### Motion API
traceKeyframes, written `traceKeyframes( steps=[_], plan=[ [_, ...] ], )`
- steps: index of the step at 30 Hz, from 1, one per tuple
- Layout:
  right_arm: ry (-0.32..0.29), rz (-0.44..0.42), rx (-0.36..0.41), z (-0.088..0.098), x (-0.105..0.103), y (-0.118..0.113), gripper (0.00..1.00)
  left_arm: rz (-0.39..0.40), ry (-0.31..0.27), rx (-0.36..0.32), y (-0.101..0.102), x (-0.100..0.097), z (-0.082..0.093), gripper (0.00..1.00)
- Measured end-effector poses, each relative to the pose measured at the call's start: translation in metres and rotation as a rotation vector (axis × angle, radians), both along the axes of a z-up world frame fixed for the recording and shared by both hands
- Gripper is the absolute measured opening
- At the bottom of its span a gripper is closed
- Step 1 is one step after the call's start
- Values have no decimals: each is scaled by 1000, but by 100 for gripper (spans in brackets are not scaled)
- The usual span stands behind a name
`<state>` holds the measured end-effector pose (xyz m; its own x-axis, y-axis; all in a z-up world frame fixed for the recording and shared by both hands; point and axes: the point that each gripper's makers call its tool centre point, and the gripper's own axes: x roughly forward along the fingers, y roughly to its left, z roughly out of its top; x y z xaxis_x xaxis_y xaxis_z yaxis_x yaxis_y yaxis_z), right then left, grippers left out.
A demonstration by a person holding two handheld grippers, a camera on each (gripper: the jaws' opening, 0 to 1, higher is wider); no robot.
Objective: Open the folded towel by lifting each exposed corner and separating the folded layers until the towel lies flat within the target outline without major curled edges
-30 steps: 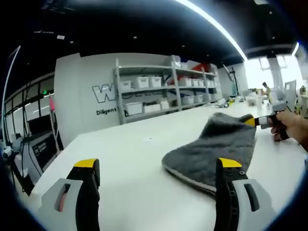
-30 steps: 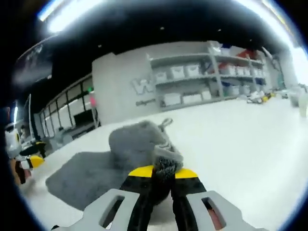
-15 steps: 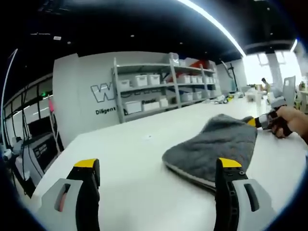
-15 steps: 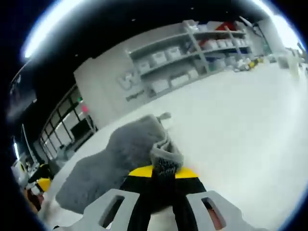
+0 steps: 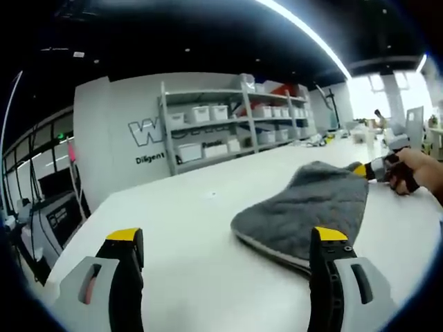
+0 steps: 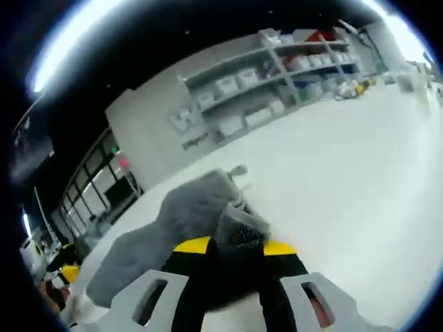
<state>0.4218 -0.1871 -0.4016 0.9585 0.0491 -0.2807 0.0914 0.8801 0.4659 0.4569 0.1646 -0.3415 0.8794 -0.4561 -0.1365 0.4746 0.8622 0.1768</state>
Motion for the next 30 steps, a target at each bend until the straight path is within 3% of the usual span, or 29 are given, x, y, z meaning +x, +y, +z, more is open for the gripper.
traceKeyframes(
  steps=[4, 6, 9, 11, 12, 15, 19, 26, 30],
  plan=[
    [-31, 14, 4, 7, 1, 1, 42, -2, 3, 3, -1, 0, -1, 99],
    [-78, 21, -31, 16, 4, -1, 53, -4, 3, 5, -1, 0, -1, 99],
    [-137, -16, -192, 32, 5, -12, 72, -7, 7, 11, -2, 0, -3, 99],
    [-160, -14, -231, 41, 8, -11, 94, -9, 9, 16, -3, 0, -4, 99],
    [-177, -10, -256, 46, 10, -10, 99, -9, 9, 16, -3, 0, -4, 99],
    [-195, -23, -349, 54, 11, -13, 100, -8, 12, 10, -2, 0, -4, 99],
    [-195, 6, -351, 56, 12, -3, 100, -8, 16, 8, -2, 0, -4, 99],
    [-210, 9, -349, 63, 11, -5, 100, 13, 17, 12, 3, 1, -4, 99],
    [-223, 17, -425, 77, 7, -9, 99, 5, 32, -22, 0, 1, -3, 100]
  ],
)
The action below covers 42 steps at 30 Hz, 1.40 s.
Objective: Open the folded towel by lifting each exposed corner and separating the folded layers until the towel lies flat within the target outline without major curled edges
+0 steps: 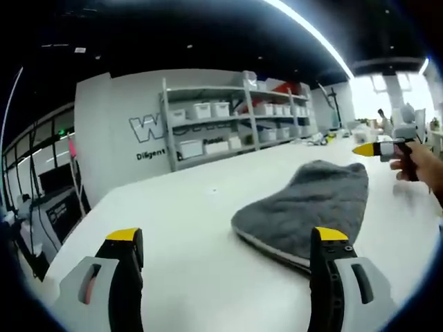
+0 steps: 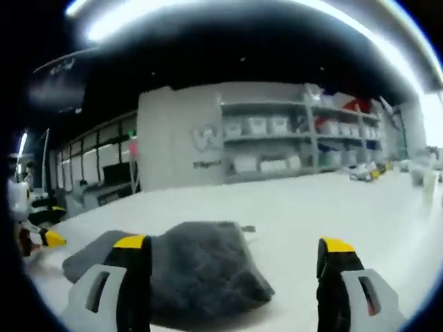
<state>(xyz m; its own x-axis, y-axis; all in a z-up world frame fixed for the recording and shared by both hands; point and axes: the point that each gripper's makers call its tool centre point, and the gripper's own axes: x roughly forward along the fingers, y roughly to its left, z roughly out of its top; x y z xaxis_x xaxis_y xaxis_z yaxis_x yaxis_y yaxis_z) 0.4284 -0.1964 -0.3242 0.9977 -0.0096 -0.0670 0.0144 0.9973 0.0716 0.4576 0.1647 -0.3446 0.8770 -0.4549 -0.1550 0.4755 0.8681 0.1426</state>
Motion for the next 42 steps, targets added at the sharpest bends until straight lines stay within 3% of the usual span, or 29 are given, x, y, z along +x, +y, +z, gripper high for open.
traceKeyframes(
  steps=[5, 7, 11, 15, 18, 21, 28, 31, 33, 42],
  plan=[
    [-9, 13, -72, 12, -6, -5, 92, 9, 8, 8, 0, -1, -1, 100],
    [-27, 26, -86, 19, -9, -7, 92, 7, -23, -23, -2, -6, 12, 100],
    [19, 89, -210, 12, -13, -7, 84, 6, -28, -50, -2, -14, 25, 100],
    [16, 107, -228, 13, -18, -12, 84, 7, -7, -72, 0, -20, 26, 100],
    [27, 161, -249, 11, -22, -9, 75, 17, -2, -93, 1, -22, 27, 100],
    [16, 184, -274, 14, -25, -7, 82, 12, -4, -88, -2, -27, 27, 100],
    [8, 219, -296, 22, -30, -11, 85, 13, -10, -36, -8, -37, 29, 100],
    [12, 238, -297, 22, -31, -10, 94, 19, -2, -26, -7, -38, 26, 100],
    [23, 265, -291, 20, -31, -8, 99, 24, 9, -22, -6, -39, 22, 100],
    [28, 281, -316, 15, -39, -14, 100, 20, 85, 10, -10, -45, -9, 96]
  ],
)
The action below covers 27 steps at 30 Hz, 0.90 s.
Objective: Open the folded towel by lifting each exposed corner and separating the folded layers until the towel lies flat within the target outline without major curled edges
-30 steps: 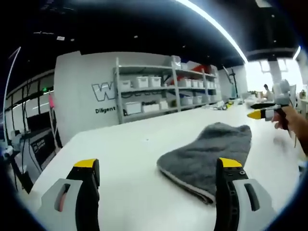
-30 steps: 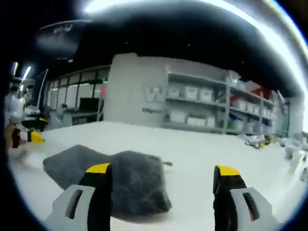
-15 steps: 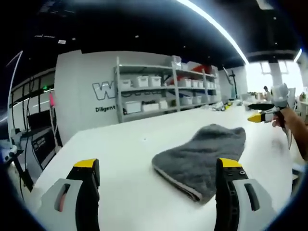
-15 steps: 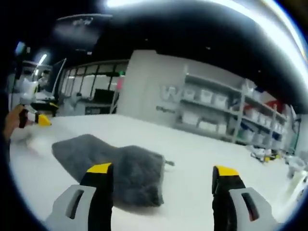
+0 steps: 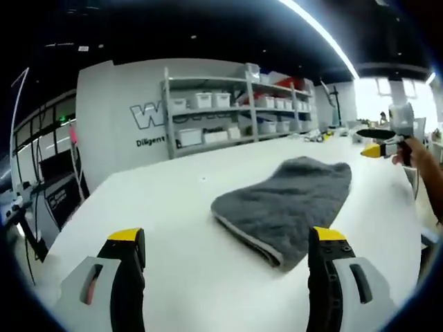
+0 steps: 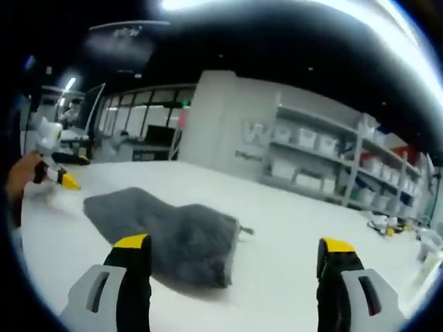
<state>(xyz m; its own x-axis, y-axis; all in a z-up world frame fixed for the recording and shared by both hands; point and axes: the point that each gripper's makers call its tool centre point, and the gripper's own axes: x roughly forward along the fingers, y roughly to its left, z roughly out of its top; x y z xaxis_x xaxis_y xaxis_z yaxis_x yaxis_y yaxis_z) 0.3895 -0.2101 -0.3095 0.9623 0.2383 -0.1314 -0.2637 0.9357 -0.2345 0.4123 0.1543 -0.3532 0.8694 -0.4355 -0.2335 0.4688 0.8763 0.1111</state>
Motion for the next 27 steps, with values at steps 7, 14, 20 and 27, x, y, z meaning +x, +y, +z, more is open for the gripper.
traceKeyframes(
  steps=[7, 14, 20, 27],
  plan=[
    [-4, 14, 5, -1, -2, 1, 98, -41, 39, 23, -11, -4, -11, 92],
    [6, 19, 26, -9, -1, 5, 90, 0, 117, 27, -8, -5, -27, 79],
    [37, 40, 31, -18, 1, 11, 84, -84, 162, -83, -27, -16, -28, 73],
    [48, 43, 57, -18, 3, 12, 73, -132, 183, -62, -45, -22, -33, 56]
  ],
)
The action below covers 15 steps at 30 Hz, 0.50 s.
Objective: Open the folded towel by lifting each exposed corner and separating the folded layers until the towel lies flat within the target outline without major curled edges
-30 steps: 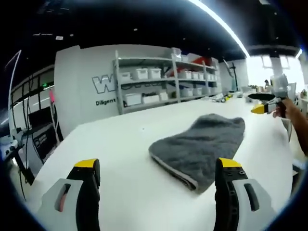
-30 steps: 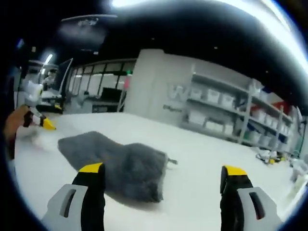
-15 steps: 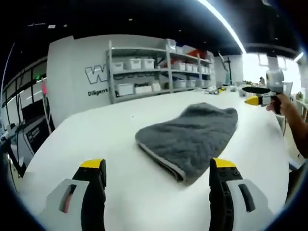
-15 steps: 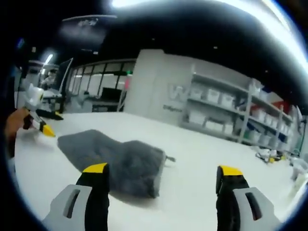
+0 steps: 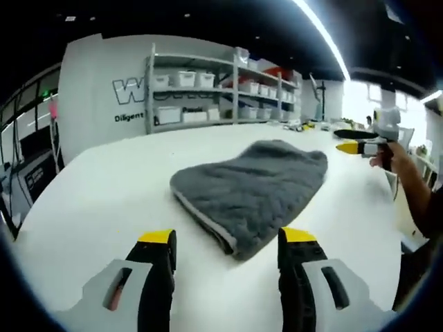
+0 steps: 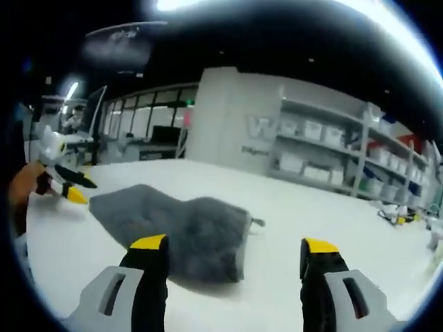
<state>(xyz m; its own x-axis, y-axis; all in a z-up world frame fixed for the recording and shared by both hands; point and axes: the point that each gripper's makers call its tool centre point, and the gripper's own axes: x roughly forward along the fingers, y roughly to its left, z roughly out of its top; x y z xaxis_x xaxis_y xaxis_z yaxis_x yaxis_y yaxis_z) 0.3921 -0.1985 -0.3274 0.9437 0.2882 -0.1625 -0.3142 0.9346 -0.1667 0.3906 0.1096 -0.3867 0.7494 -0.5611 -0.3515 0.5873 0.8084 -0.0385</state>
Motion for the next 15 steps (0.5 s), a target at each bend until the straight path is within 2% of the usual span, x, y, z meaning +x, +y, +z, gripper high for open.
traceKeyframes(
  steps=[5, 11, 15],
  plan=[
    [-8, 3, 4, 2, 0, 0, 66, 0, 28, -42, -6, 0, -4, 55],
    [13, 7, -10, -4, 0, 1, 63, -7, 42, -59, -7, -3, -8, 41],
    [29, 9, -18, -8, 1, 2, 60, -4, 44, -78, -8, -3, -8, 40]
  ],
)
